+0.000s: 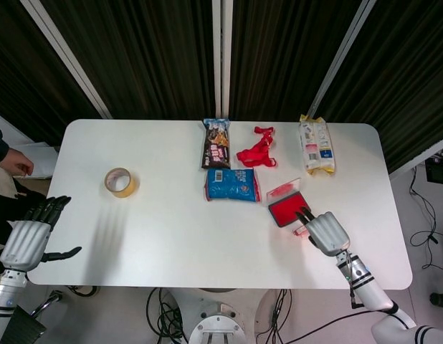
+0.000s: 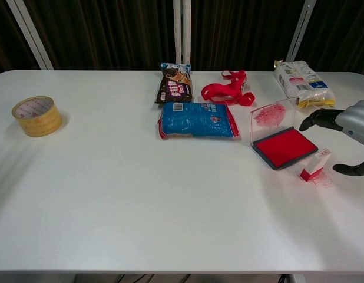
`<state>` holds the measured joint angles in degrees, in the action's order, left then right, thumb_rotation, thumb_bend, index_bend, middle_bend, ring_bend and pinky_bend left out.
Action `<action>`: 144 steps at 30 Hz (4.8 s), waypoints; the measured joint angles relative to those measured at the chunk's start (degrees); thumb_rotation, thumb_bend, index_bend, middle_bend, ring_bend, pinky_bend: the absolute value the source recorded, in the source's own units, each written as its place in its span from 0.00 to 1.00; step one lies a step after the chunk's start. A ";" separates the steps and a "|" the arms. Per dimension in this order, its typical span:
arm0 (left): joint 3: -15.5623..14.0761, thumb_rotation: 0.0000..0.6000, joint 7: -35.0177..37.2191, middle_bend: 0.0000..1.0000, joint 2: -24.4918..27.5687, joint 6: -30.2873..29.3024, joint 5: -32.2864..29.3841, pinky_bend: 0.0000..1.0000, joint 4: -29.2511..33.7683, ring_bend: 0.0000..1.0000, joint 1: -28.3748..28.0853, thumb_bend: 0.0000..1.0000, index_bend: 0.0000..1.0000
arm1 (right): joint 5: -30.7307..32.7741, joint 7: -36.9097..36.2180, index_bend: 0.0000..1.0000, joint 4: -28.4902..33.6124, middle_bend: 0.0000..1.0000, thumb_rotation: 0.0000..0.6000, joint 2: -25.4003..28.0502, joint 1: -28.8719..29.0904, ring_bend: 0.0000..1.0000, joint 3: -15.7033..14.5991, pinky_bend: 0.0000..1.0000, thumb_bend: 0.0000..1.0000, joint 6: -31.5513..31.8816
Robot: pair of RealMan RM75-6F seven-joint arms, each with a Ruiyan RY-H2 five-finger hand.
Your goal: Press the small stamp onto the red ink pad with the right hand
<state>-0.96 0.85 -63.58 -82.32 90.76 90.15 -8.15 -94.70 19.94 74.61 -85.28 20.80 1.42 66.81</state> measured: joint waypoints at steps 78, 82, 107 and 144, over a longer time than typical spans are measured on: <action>-0.51 0.72 4.68 0.12 0.24 0.27 0.65 0.17 -2.09 0.08 -0.47 0.08 0.07 | 9.46 -2.93 0.63 -2.86 0.57 1.00 -4.47 7.10 0.90 4.38 1.00 0.38 -4.11; -0.39 0.72 4.85 0.12 0.44 0.30 0.37 0.17 -2.23 0.08 -0.45 0.08 0.07 | 13.24 1.23 0.63 -2.43 0.57 1.00 -4.54 9.33 0.90 5.35 1.00 0.38 -8.83; 0.00 0.72 7.44 0.12 0.51 0.89 -0.56 0.17 -3.57 0.08 -0.68 0.08 0.07 | 18.55 4.45 0.66 -7.57 0.61 1.00 -8.49 12.22 0.90 4.25 1.00 0.40 -12.68; -0.26 0.73 6.25 0.12 0.63 0.29 0.16 0.17 -2.45 0.08 -0.50 0.08 0.07 | 6.80 -5.98 0.62 -5.82 0.55 1.00 -4.31 1.69 0.90 -4.58 1.00 0.39 1.35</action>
<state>-1.22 7.10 -62.94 -82.03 90.93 87.70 -8.65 -87.90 13.96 68.79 -89.59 22.49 -3.16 68.16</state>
